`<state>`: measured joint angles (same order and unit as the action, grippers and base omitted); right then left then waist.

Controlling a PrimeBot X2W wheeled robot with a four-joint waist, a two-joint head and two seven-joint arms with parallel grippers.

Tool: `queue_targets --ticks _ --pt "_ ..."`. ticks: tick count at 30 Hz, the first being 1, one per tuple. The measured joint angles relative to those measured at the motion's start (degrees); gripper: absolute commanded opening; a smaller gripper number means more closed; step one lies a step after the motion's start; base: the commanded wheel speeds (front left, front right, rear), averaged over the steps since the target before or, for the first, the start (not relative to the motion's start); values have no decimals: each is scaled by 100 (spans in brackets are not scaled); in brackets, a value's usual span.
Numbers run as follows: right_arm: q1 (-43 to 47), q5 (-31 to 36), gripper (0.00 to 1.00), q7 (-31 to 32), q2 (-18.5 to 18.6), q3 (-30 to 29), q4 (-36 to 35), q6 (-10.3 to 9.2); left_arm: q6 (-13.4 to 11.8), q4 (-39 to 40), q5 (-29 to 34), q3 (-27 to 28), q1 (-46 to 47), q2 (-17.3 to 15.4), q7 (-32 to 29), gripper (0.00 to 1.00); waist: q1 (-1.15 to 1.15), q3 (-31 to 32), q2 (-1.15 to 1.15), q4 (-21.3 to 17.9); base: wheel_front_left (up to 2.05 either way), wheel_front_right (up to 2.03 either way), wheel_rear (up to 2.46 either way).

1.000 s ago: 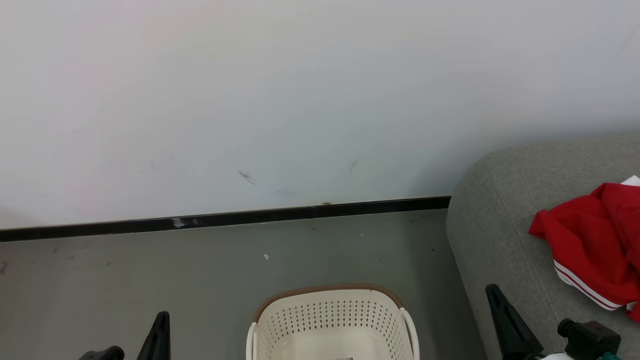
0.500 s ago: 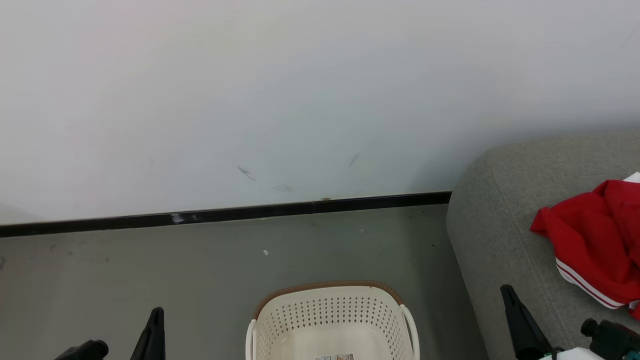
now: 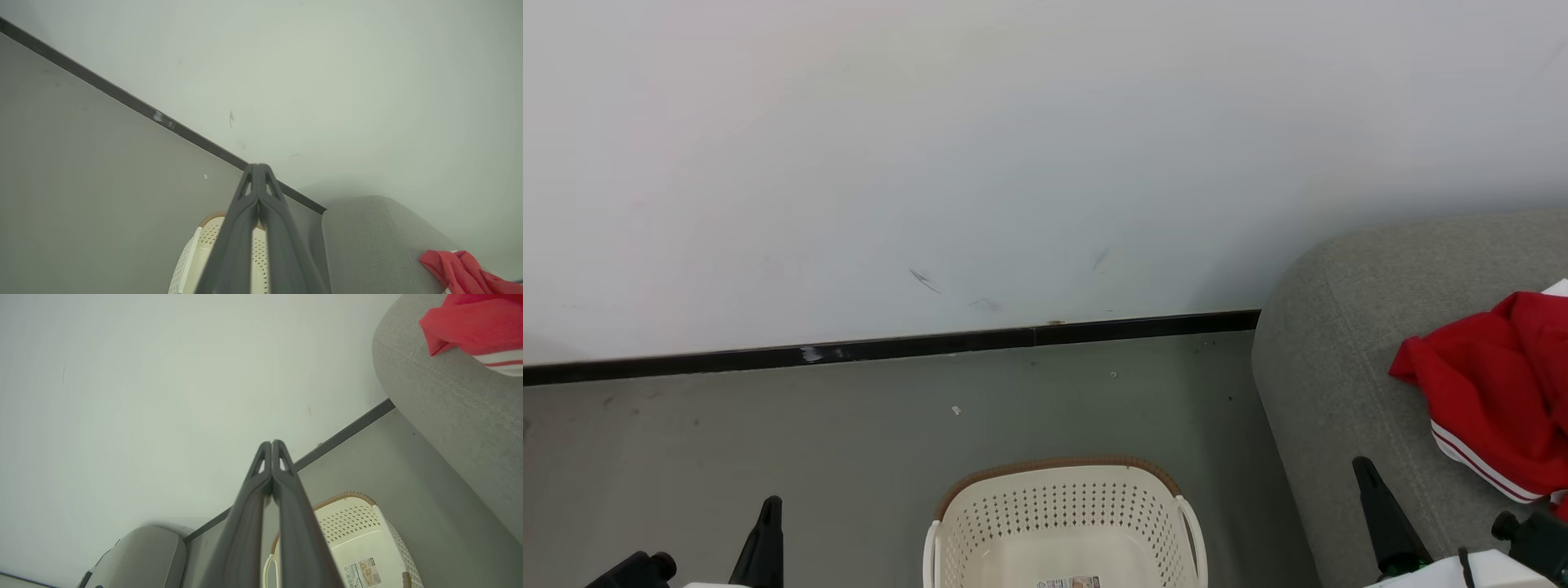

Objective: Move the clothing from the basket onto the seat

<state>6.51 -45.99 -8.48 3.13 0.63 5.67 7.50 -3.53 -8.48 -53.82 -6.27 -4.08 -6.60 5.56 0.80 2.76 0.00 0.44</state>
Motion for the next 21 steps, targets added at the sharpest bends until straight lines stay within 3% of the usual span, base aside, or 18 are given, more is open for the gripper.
queue_targets --ticks 21 --pt "-335 -1941 0 345 130 -29 387 -1 334 -191 -1464 354 268 127 -400 0 -68 -132 0 -16 0 0 0"
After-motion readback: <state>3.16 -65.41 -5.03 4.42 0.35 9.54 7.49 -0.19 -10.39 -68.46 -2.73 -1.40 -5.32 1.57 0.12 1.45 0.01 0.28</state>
